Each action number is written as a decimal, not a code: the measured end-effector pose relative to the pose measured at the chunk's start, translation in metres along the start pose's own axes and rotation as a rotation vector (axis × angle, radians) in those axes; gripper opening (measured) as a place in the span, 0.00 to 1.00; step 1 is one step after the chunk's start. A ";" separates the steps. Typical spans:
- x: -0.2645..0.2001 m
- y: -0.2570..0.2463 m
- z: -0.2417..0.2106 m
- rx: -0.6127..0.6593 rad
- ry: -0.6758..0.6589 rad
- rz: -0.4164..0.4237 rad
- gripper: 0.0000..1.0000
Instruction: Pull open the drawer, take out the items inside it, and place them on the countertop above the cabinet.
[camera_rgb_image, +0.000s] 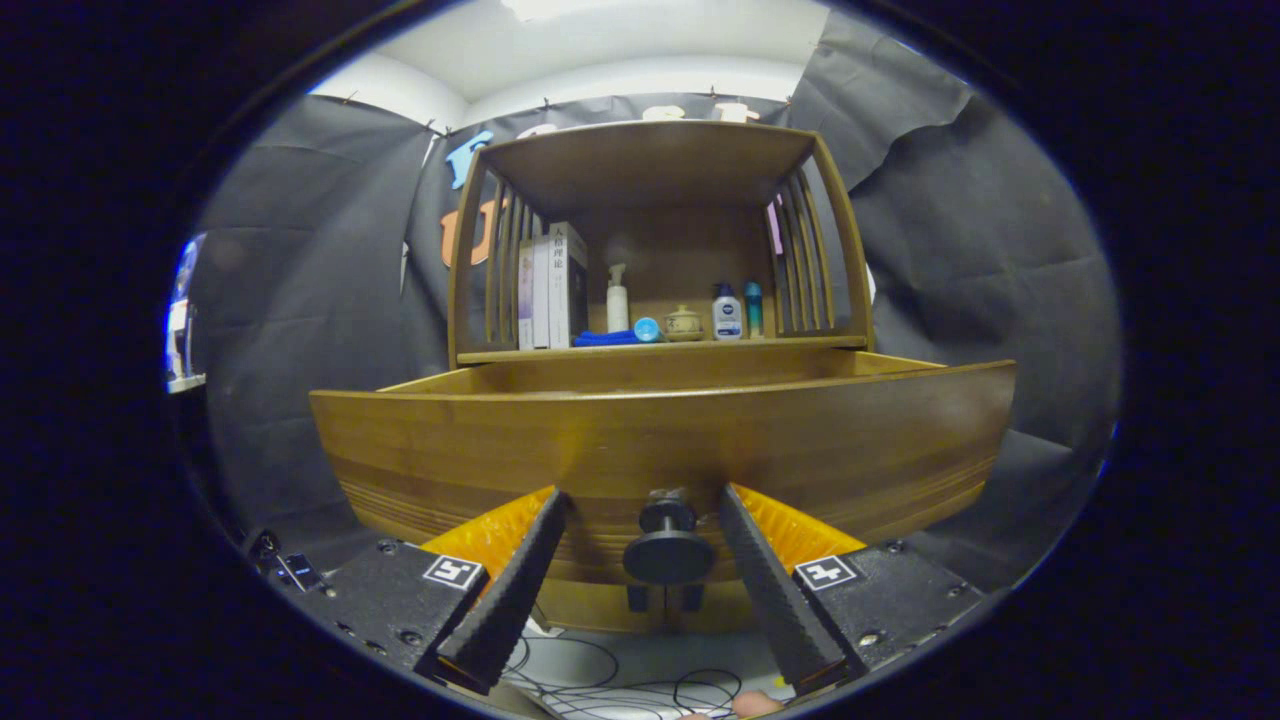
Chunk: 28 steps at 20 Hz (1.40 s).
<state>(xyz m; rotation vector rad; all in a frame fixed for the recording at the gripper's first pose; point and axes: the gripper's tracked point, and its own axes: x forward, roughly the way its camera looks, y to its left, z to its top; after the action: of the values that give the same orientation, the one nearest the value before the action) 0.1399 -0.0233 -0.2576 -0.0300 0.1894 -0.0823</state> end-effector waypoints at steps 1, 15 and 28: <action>0.001 0.000 0.000 0.006 0.001 -0.005 0.98; 0.027 -0.004 0.019 0.020 -0.009 -0.026 0.98; 0.088 -0.002 0.038 -0.004 -0.012 -0.030 0.98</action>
<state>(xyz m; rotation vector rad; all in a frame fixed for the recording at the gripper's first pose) 0.2326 -0.0321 -0.2366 -0.0370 0.1774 -0.1115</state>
